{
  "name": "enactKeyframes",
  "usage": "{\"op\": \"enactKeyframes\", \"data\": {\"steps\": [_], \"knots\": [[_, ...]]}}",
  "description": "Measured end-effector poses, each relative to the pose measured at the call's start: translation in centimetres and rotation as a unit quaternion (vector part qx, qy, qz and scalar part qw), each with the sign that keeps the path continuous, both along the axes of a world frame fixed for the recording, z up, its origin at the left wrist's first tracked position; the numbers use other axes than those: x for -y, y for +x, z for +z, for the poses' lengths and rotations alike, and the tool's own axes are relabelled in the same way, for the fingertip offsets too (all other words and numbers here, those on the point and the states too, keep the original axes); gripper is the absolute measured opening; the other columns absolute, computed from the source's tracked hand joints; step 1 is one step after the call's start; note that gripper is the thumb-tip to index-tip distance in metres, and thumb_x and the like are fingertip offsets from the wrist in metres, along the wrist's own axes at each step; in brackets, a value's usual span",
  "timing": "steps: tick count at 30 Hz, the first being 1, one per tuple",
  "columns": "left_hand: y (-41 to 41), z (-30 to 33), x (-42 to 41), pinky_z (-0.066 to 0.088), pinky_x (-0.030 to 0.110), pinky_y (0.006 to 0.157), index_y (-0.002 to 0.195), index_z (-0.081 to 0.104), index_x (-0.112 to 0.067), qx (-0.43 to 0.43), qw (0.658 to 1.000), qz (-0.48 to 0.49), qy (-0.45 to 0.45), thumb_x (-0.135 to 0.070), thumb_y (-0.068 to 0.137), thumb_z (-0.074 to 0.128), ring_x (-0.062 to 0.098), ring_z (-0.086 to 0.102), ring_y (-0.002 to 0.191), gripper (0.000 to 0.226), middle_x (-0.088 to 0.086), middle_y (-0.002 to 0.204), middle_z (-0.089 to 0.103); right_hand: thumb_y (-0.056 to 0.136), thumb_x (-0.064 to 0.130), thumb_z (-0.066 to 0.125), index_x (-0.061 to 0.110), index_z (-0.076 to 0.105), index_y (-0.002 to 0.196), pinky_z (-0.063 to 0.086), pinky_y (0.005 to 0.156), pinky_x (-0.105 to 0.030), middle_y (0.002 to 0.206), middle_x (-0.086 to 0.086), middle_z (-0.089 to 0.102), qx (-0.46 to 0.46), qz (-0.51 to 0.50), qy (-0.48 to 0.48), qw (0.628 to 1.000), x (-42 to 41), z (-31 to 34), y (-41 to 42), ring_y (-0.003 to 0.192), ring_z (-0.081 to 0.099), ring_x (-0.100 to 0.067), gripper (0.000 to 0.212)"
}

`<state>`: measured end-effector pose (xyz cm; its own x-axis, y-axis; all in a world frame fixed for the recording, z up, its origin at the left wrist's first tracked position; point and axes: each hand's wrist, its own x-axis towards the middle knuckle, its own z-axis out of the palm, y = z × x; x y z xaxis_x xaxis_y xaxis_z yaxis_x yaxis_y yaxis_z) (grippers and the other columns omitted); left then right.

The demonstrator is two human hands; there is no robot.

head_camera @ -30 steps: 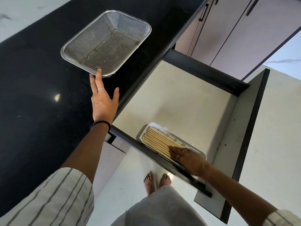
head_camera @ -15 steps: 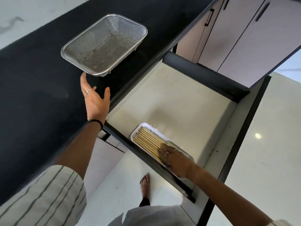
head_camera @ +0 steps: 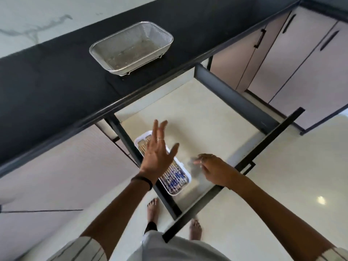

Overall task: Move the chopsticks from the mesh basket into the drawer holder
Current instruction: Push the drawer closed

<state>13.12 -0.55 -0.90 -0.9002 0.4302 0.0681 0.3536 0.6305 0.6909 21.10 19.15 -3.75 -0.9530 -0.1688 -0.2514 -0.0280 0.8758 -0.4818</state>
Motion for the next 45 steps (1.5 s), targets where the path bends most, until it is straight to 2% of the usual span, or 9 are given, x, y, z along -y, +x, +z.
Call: {"op": "enactKeyframes", "data": {"steps": [4, 8, 11, 30, 33, 35, 38, 42, 45], "knots": [[6.6, -1.0, -2.8, 0.022, 0.045, 0.114, 0.15, 0.023, -0.009, -0.059, 0.995, -0.072, -0.037, -0.046, 0.092, 0.058, 0.022, 0.012, 0.147, 0.078, -0.002, 0.158, 0.002, 0.094, 0.032, 0.054, 0.021, 0.056, 0.13, 0.016, 0.115, -0.028, 0.142, 0.0, 0.051, 0.037, 0.028, 0.022, 0.999, -3.8, 0.3, 2.0, 0.141, 0.031, -0.015, 0.038], [11.1, -3.2, -4.2, 0.007, 0.047, 0.119, 0.153, 0.007, -0.029, 0.006, 0.987, -0.106, -0.124, -0.072, 0.086, 0.04, 0.015, 0.003, 0.148, 0.086, -0.005, 0.16, -0.012, 0.077, 0.071, 0.053, 0.038, 0.052, 0.128, -0.01, 0.117, -0.042, 0.149, 0.014, 0.039, 0.064, 0.05, 0.041, 0.996, -5.9, 0.4, 3.4, 0.146, 0.008, -0.004, 0.061], [12.5, -4.9, -4.0, 0.0, 0.046, 0.119, 0.151, -0.004, -0.036, 0.019, 0.971, -0.13, -0.202, -0.074, 0.082, 0.045, 0.016, -0.003, 0.148, 0.093, -0.004, 0.159, -0.019, 0.07, 0.079, 0.05, 0.039, 0.05, 0.13, -0.015, 0.115, -0.043, 0.154, 0.013, 0.031, 0.066, 0.106, 0.086, 0.988, -6.4, 0.2, 3.9, 0.147, 0.0, -0.006, 0.073], [3.9, -4.3, -1.1, 0.01, 0.032, 0.115, 0.151, 0.027, -0.023, -0.082, 0.978, -0.025, -0.192, -0.065, 0.084, 0.048, 0.013, 0.026, 0.143, 0.082, -0.003, 0.159, 0.019, 0.076, 0.068, 0.056, 0.028, 0.052, 0.129, 0.001, 0.116, -0.039, 0.152, 0.008, 0.033, -0.038, 0.123, 0.135, 0.982, -2.9, -0.8, -5.1, 0.147, 0.009, -0.009, 0.066], [0.7, -4.2, -0.1, 0.005, 0.034, 0.118, 0.154, 0.015, -0.026, -0.086, 0.969, -0.021, -0.231, -0.072, 0.082, 0.035, 0.01, 0.017, 0.146, 0.087, -0.006, 0.16, 0.008, 0.077, 0.071, 0.048, 0.026, 0.034, 0.145, 0.003, 0.119, -0.041, 0.16, 0.001, 0.015, -0.088, 0.117, 0.172, 0.974, -1.5, -0.5, -7.6, 0.149, 0.004, -0.018, 0.083], [-1.7, -4.2, 0.6, -0.004, 0.039, 0.119, 0.154, 0.005, -0.028, -0.093, 0.961, -0.009, -0.262, -0.076, 0.08, 0.029, 0.01, 0.006, 0.148, 0.091, -0.006, 0.16, -0.004, 0.075, 0.074, 0.042, 0.017, 0.031, 0.148, 0.017, 0.117, -0.046, 0.158, -0.008, 0.018, -0.136, 0.072, 0.186, 0.97, -0.1, -0.1, -8.5, 0.147, 0.018, -0.027, 0.093], [-4.9, -4.1, 1.6, -0.016, 0.047, 0.115, 0.151, -0.01, -0.034, -0.09, 0.949, 0.019, -0.301, -0.079, 0.077, 0.03, 0.016, -0.014, 0.146, 0.096, -0.007, 0.157, -0.024, 0.082, 0.07, 0.029, 0.009, 0.019, 0.15, 0.025, 0.114, -0.044, 0.158, -0.015, 0.012, -0.152, -0.033, 0.135, 0.978, 2.2, -0.4, -8.9, 0.146, 0.016, -0.029, 0.091], [-8.7, -3.7, 3.2, -0.015, 0.052, 0.112, 0.143, -0.027, -0.035, -0.08, 0.942, 0.068, -0.318, -0.077, 0.077, 0.042, 0.024, -0.021, 0.143, 0.104, -0.004, 0.152, -0.033, 0.088, 0.035, 0.061, 0.007, 0.003, 0.15, 0.02, 0.112, -0.036, 0.159, -0.015, -0.008, -0.111, -0.16, -0.022, 0.981, 5.7, -1.2, -10.0, 0.147, 0.006, -0.03, 0.09], [-11.8, -2.7, 4.4, -0.02, 0.05, 0.109, 0.145, -0.023, -0.03, -0.1, 0.927, 0.066, -0.355, -0.074, 0.076, 0.052, 0.028, -0.02, 0.143, 0.112, 0.001, 0.151, -0.034, 0.089, 0.018, 0.063, 0.002, -0.001, 0.149, 0.009, 0.111, -0.024, 0.159, -0.015, -0.011, -0.058, -0.216, -0.126, 0.967, 8.1, -1.0, -12.8, 0.148, 0.0, -0.025, 0.089]]}}
